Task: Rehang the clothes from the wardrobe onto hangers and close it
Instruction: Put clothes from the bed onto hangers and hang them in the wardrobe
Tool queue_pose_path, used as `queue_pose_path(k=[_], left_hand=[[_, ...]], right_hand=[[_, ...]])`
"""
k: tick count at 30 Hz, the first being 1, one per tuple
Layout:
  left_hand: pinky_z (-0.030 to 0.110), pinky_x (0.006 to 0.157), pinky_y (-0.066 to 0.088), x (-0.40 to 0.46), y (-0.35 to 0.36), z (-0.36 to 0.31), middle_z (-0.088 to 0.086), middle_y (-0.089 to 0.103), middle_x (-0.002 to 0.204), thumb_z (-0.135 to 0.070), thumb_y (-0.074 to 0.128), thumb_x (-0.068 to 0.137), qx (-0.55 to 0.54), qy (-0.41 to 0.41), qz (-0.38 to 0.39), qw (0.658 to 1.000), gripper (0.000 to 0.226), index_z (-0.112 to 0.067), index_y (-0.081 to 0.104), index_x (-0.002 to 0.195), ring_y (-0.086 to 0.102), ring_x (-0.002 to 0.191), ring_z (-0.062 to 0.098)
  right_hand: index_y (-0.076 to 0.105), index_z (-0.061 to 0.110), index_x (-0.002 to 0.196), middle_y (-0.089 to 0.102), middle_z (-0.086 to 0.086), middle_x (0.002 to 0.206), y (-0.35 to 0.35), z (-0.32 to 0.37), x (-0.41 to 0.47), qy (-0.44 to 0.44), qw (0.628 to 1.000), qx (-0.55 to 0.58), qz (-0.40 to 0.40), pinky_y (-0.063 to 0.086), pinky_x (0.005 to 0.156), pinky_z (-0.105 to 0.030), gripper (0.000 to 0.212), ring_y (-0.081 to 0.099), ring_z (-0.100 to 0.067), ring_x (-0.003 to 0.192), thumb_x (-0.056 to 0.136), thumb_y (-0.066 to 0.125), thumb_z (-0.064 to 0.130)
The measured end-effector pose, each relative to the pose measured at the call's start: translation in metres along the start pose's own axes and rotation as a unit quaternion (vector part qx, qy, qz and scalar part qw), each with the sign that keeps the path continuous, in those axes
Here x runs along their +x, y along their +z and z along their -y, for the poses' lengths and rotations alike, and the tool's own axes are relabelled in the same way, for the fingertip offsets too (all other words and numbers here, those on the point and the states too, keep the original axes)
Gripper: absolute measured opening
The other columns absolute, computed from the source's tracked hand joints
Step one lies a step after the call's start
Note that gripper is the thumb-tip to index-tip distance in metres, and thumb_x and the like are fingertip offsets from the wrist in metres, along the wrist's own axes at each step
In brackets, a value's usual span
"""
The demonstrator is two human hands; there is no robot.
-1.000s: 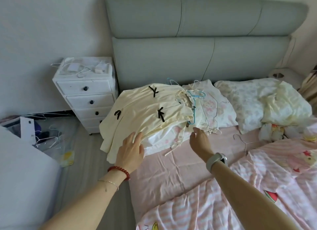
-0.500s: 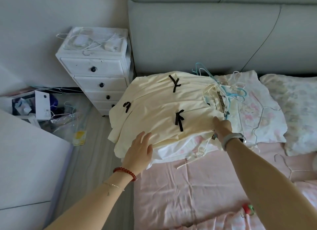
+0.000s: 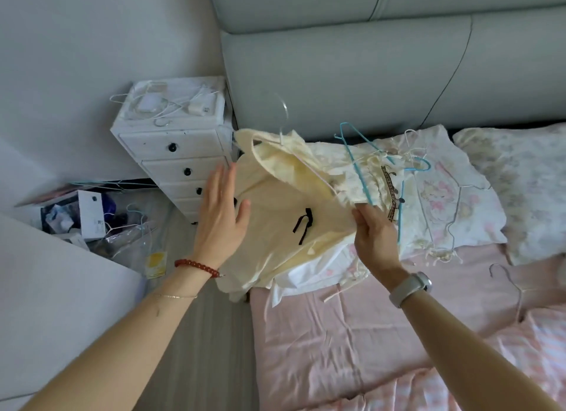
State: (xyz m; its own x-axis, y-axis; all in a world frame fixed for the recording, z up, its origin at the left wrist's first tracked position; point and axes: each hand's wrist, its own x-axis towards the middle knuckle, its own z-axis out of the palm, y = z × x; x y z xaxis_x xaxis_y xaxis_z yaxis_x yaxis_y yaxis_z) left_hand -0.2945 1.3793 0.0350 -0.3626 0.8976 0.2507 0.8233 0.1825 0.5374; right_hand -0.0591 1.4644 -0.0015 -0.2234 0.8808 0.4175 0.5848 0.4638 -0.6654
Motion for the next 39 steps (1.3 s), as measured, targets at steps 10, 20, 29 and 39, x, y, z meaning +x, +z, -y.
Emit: queue_pose_path(k=[10, 20, 29, 39], left_hand=[[0.041, 0.070, 0.043, -0.043, -0.120, 0.024, 0.014, 0.062, 0.086, -0.021, 0.035, 0.098, 0.110, -0.014, 0.040, 0.993, 0.029, -0.003, 0.057, 0.092, 0.057, 0.082, 0.031], [0.026, 0.057, 0.039, -0.241, -0.165, -0.025, -0.010, 0.045, 0.056, -0.014, 0.051, 0.092, -0.130, -0.177, -0.058, 0.974, 0.015, -0.017, 0.053, 0.077, 0.043, 0.055, 0.009], [0.021, 0.058, 0.039, -0.442, -0.211, -0.069, -0.009, 0.053, 0.052, -0.018, 0.050, 0.093, -0.155, -0.205, 0.056, 0.965, 0.019, -0.021, 0.050, 0.074, 0.047, 0.047, 0.000], [0.017, 0.053, 0.031, -0.694, -0.301, -0.038, -0.015, 0.051, 0.048, -0.017, 0.058, 0.088, -0.129, -0.364, 0.024, 0.922, 0.025, -0.028, 0.055, 0.065, 0.044, 0.046, -0.002]], right_hand=[[0.065, -0.001, 0.080, 0.062, -0.012, 0.069, -0.019, 0.092, -0.009, -0.151, 0.987, -0.016, 0.053, 0.042, 0.057, -0.032, 0.024, 0.057, -0.030, 0.067, 0.089, 0.047, 0.012], [0.064, 0.010, 0.083, 0.063, -0.007, 0.088, -0.002, 0.180, -0.084, -0.128, 0.979, -0.055, 0.152, 0.027, 0.098, -0.040, 0.045, 0.053, -0.029, 0.096, 0.087, 0.028, 0.036], [0.037, 0.010, 0.057, 0.037, -0.002, 0.055, -0.040, 0.221, -0.261, -0.167, 0.963, 0.038, 0.209, 0.028, 0.069, -0.032, 0.037, 0.041, -0.026, 0.064, 0.089, 0.028, 0.027], [0.051, 0.005, 0.061, 0.054, -0.015, 0.053, -0.089, 0.304, -0.473, -0.384, 0.820, 0.058, 0.420, 0.043, 0.048, -0.033, 0.056, 0.055, -0.030, 0.048, 0.094, 0.020, 0.038]])
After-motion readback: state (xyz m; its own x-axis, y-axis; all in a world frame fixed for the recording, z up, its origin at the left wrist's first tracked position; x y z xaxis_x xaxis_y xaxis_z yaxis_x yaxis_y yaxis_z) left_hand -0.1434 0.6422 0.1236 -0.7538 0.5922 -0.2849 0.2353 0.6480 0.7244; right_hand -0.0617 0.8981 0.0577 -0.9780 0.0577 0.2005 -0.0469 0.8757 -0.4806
